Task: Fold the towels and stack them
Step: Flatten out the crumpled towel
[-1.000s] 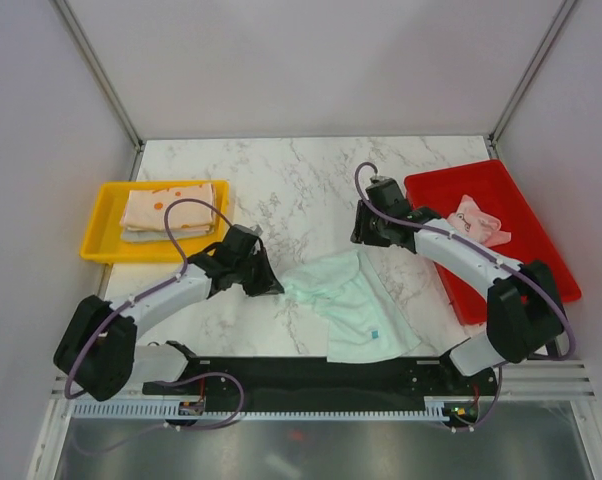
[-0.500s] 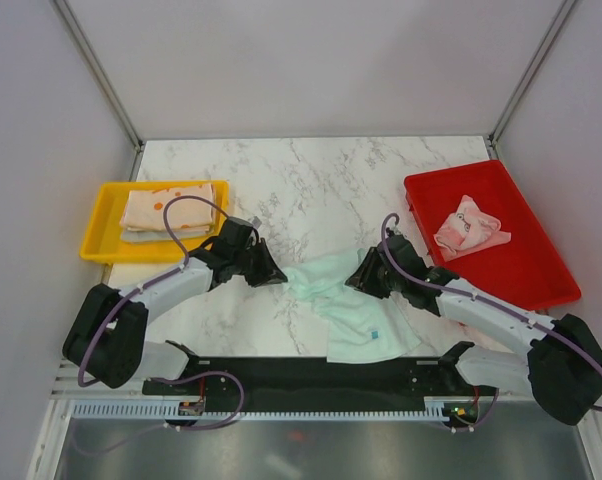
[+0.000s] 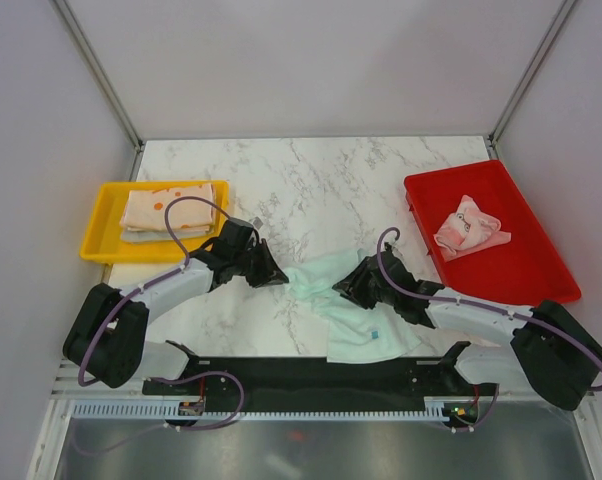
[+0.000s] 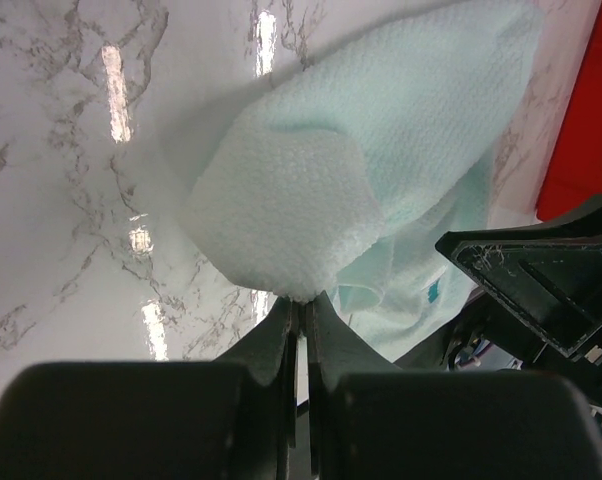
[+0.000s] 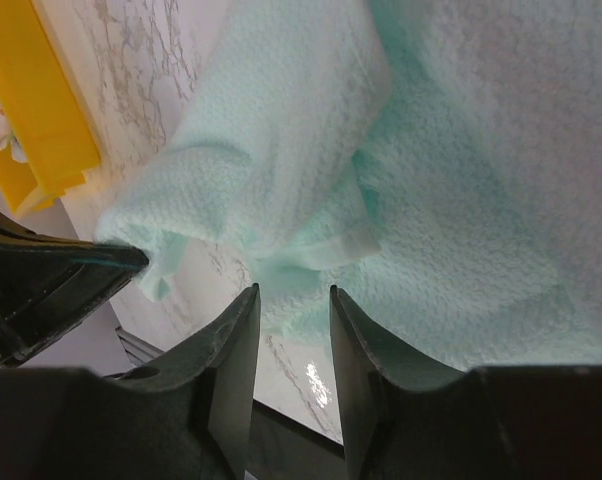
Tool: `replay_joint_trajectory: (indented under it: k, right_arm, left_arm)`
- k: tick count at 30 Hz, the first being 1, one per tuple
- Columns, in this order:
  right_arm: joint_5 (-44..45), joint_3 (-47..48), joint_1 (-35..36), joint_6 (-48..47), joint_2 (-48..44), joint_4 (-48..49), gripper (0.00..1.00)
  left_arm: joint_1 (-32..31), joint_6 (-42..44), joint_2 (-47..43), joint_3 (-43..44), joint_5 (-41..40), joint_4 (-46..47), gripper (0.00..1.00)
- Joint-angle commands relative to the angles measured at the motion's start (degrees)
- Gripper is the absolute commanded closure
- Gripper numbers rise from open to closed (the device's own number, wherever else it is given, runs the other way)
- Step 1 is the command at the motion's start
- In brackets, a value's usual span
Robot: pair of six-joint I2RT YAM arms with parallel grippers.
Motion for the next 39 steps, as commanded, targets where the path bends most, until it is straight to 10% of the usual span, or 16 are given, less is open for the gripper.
replay_joint_trajectory:
  k: [1, 27, 39]
  right_arm:
    - [3.62, -0.53, 0.40, 3.13, 0.90, 2.64, 0.58]
    - [8.10, -0.10, 2.24, 5.86, 6.88, 2.99, 0.54]
    - [9.60, -0.36, 2.24, 5.77, 7.06, 4.22, 0.77]
  left_arm:
    - [0.17, 0.03, -0.54, -0.40, 2.05, 1.82, 0.98]
    - [0.17, 0.20, -0.54, -0.93, 1.70, 2.09, 0.98]
    - [0.17, 1.08, 0.77, -0.93, -0.15, 2.00, 0.98]
